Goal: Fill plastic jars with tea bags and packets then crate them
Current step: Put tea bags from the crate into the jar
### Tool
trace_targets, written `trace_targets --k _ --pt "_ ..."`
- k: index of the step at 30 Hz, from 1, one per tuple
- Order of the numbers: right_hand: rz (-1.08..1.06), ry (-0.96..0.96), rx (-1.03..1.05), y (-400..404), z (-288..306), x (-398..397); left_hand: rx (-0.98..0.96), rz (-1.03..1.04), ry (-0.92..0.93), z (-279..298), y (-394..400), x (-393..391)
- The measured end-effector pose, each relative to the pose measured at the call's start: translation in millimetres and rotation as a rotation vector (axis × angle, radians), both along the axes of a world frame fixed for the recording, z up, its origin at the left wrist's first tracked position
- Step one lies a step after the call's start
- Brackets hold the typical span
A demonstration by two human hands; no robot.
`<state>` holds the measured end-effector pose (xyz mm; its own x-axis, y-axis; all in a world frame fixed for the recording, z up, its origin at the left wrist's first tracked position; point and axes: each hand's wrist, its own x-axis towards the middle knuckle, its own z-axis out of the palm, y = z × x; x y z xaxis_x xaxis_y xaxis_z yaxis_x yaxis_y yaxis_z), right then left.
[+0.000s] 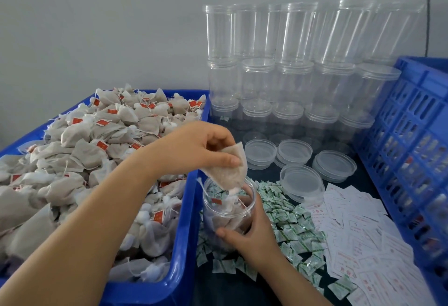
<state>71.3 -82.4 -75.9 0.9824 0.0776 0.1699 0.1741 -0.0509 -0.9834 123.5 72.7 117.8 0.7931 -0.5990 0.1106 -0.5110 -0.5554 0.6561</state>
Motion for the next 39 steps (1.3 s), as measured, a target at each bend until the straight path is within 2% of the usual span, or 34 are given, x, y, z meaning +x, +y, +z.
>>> trace_targets --k 7,11,14,20,23,29,35,39 --pt "-0.002 -0.012 0.002 0.4 -0.3 1.2 0.246 0.013 -0.130 -10.2 -5.0 3.3" --pt "0.008 -0.008 0.014 -0.2 -0.8 1.7 0.438 0.007 -0.285 -18.2 -12.6 1.3" --pt "0.013 -0.006 0.029 0.0 -0.4 1.5 0.604 0.037 -0.471 -23.3 -17.8 -1.8" --pt "0.035 -0.018 0.066 -0.7 2.0 -0.2 0.728 0.032 -0.608 -27.5 -31.1 -7.0" --pt "0.041 -0.036 0.052 -1.1 3.5 -0.9 0.788 0.022 -0.600 -31.2 -38.8 -8.6" --pt "0.027 -0.067 0.032 -1.4 3.3 -0.1 0.947 0.047 -0.467 -37.9 -49.9 -14.7" --pt "0.021 -0.125 0.024 -0.2 1.4 3.1 0.856 -0.056 -0.266 -36.0 -48.4 -16.9" --pt "-0.005 -0.119 0.013 1.6 1.3 2.9 0.957 -0.235 -0.159 -32.9 -51.3 -15.9"
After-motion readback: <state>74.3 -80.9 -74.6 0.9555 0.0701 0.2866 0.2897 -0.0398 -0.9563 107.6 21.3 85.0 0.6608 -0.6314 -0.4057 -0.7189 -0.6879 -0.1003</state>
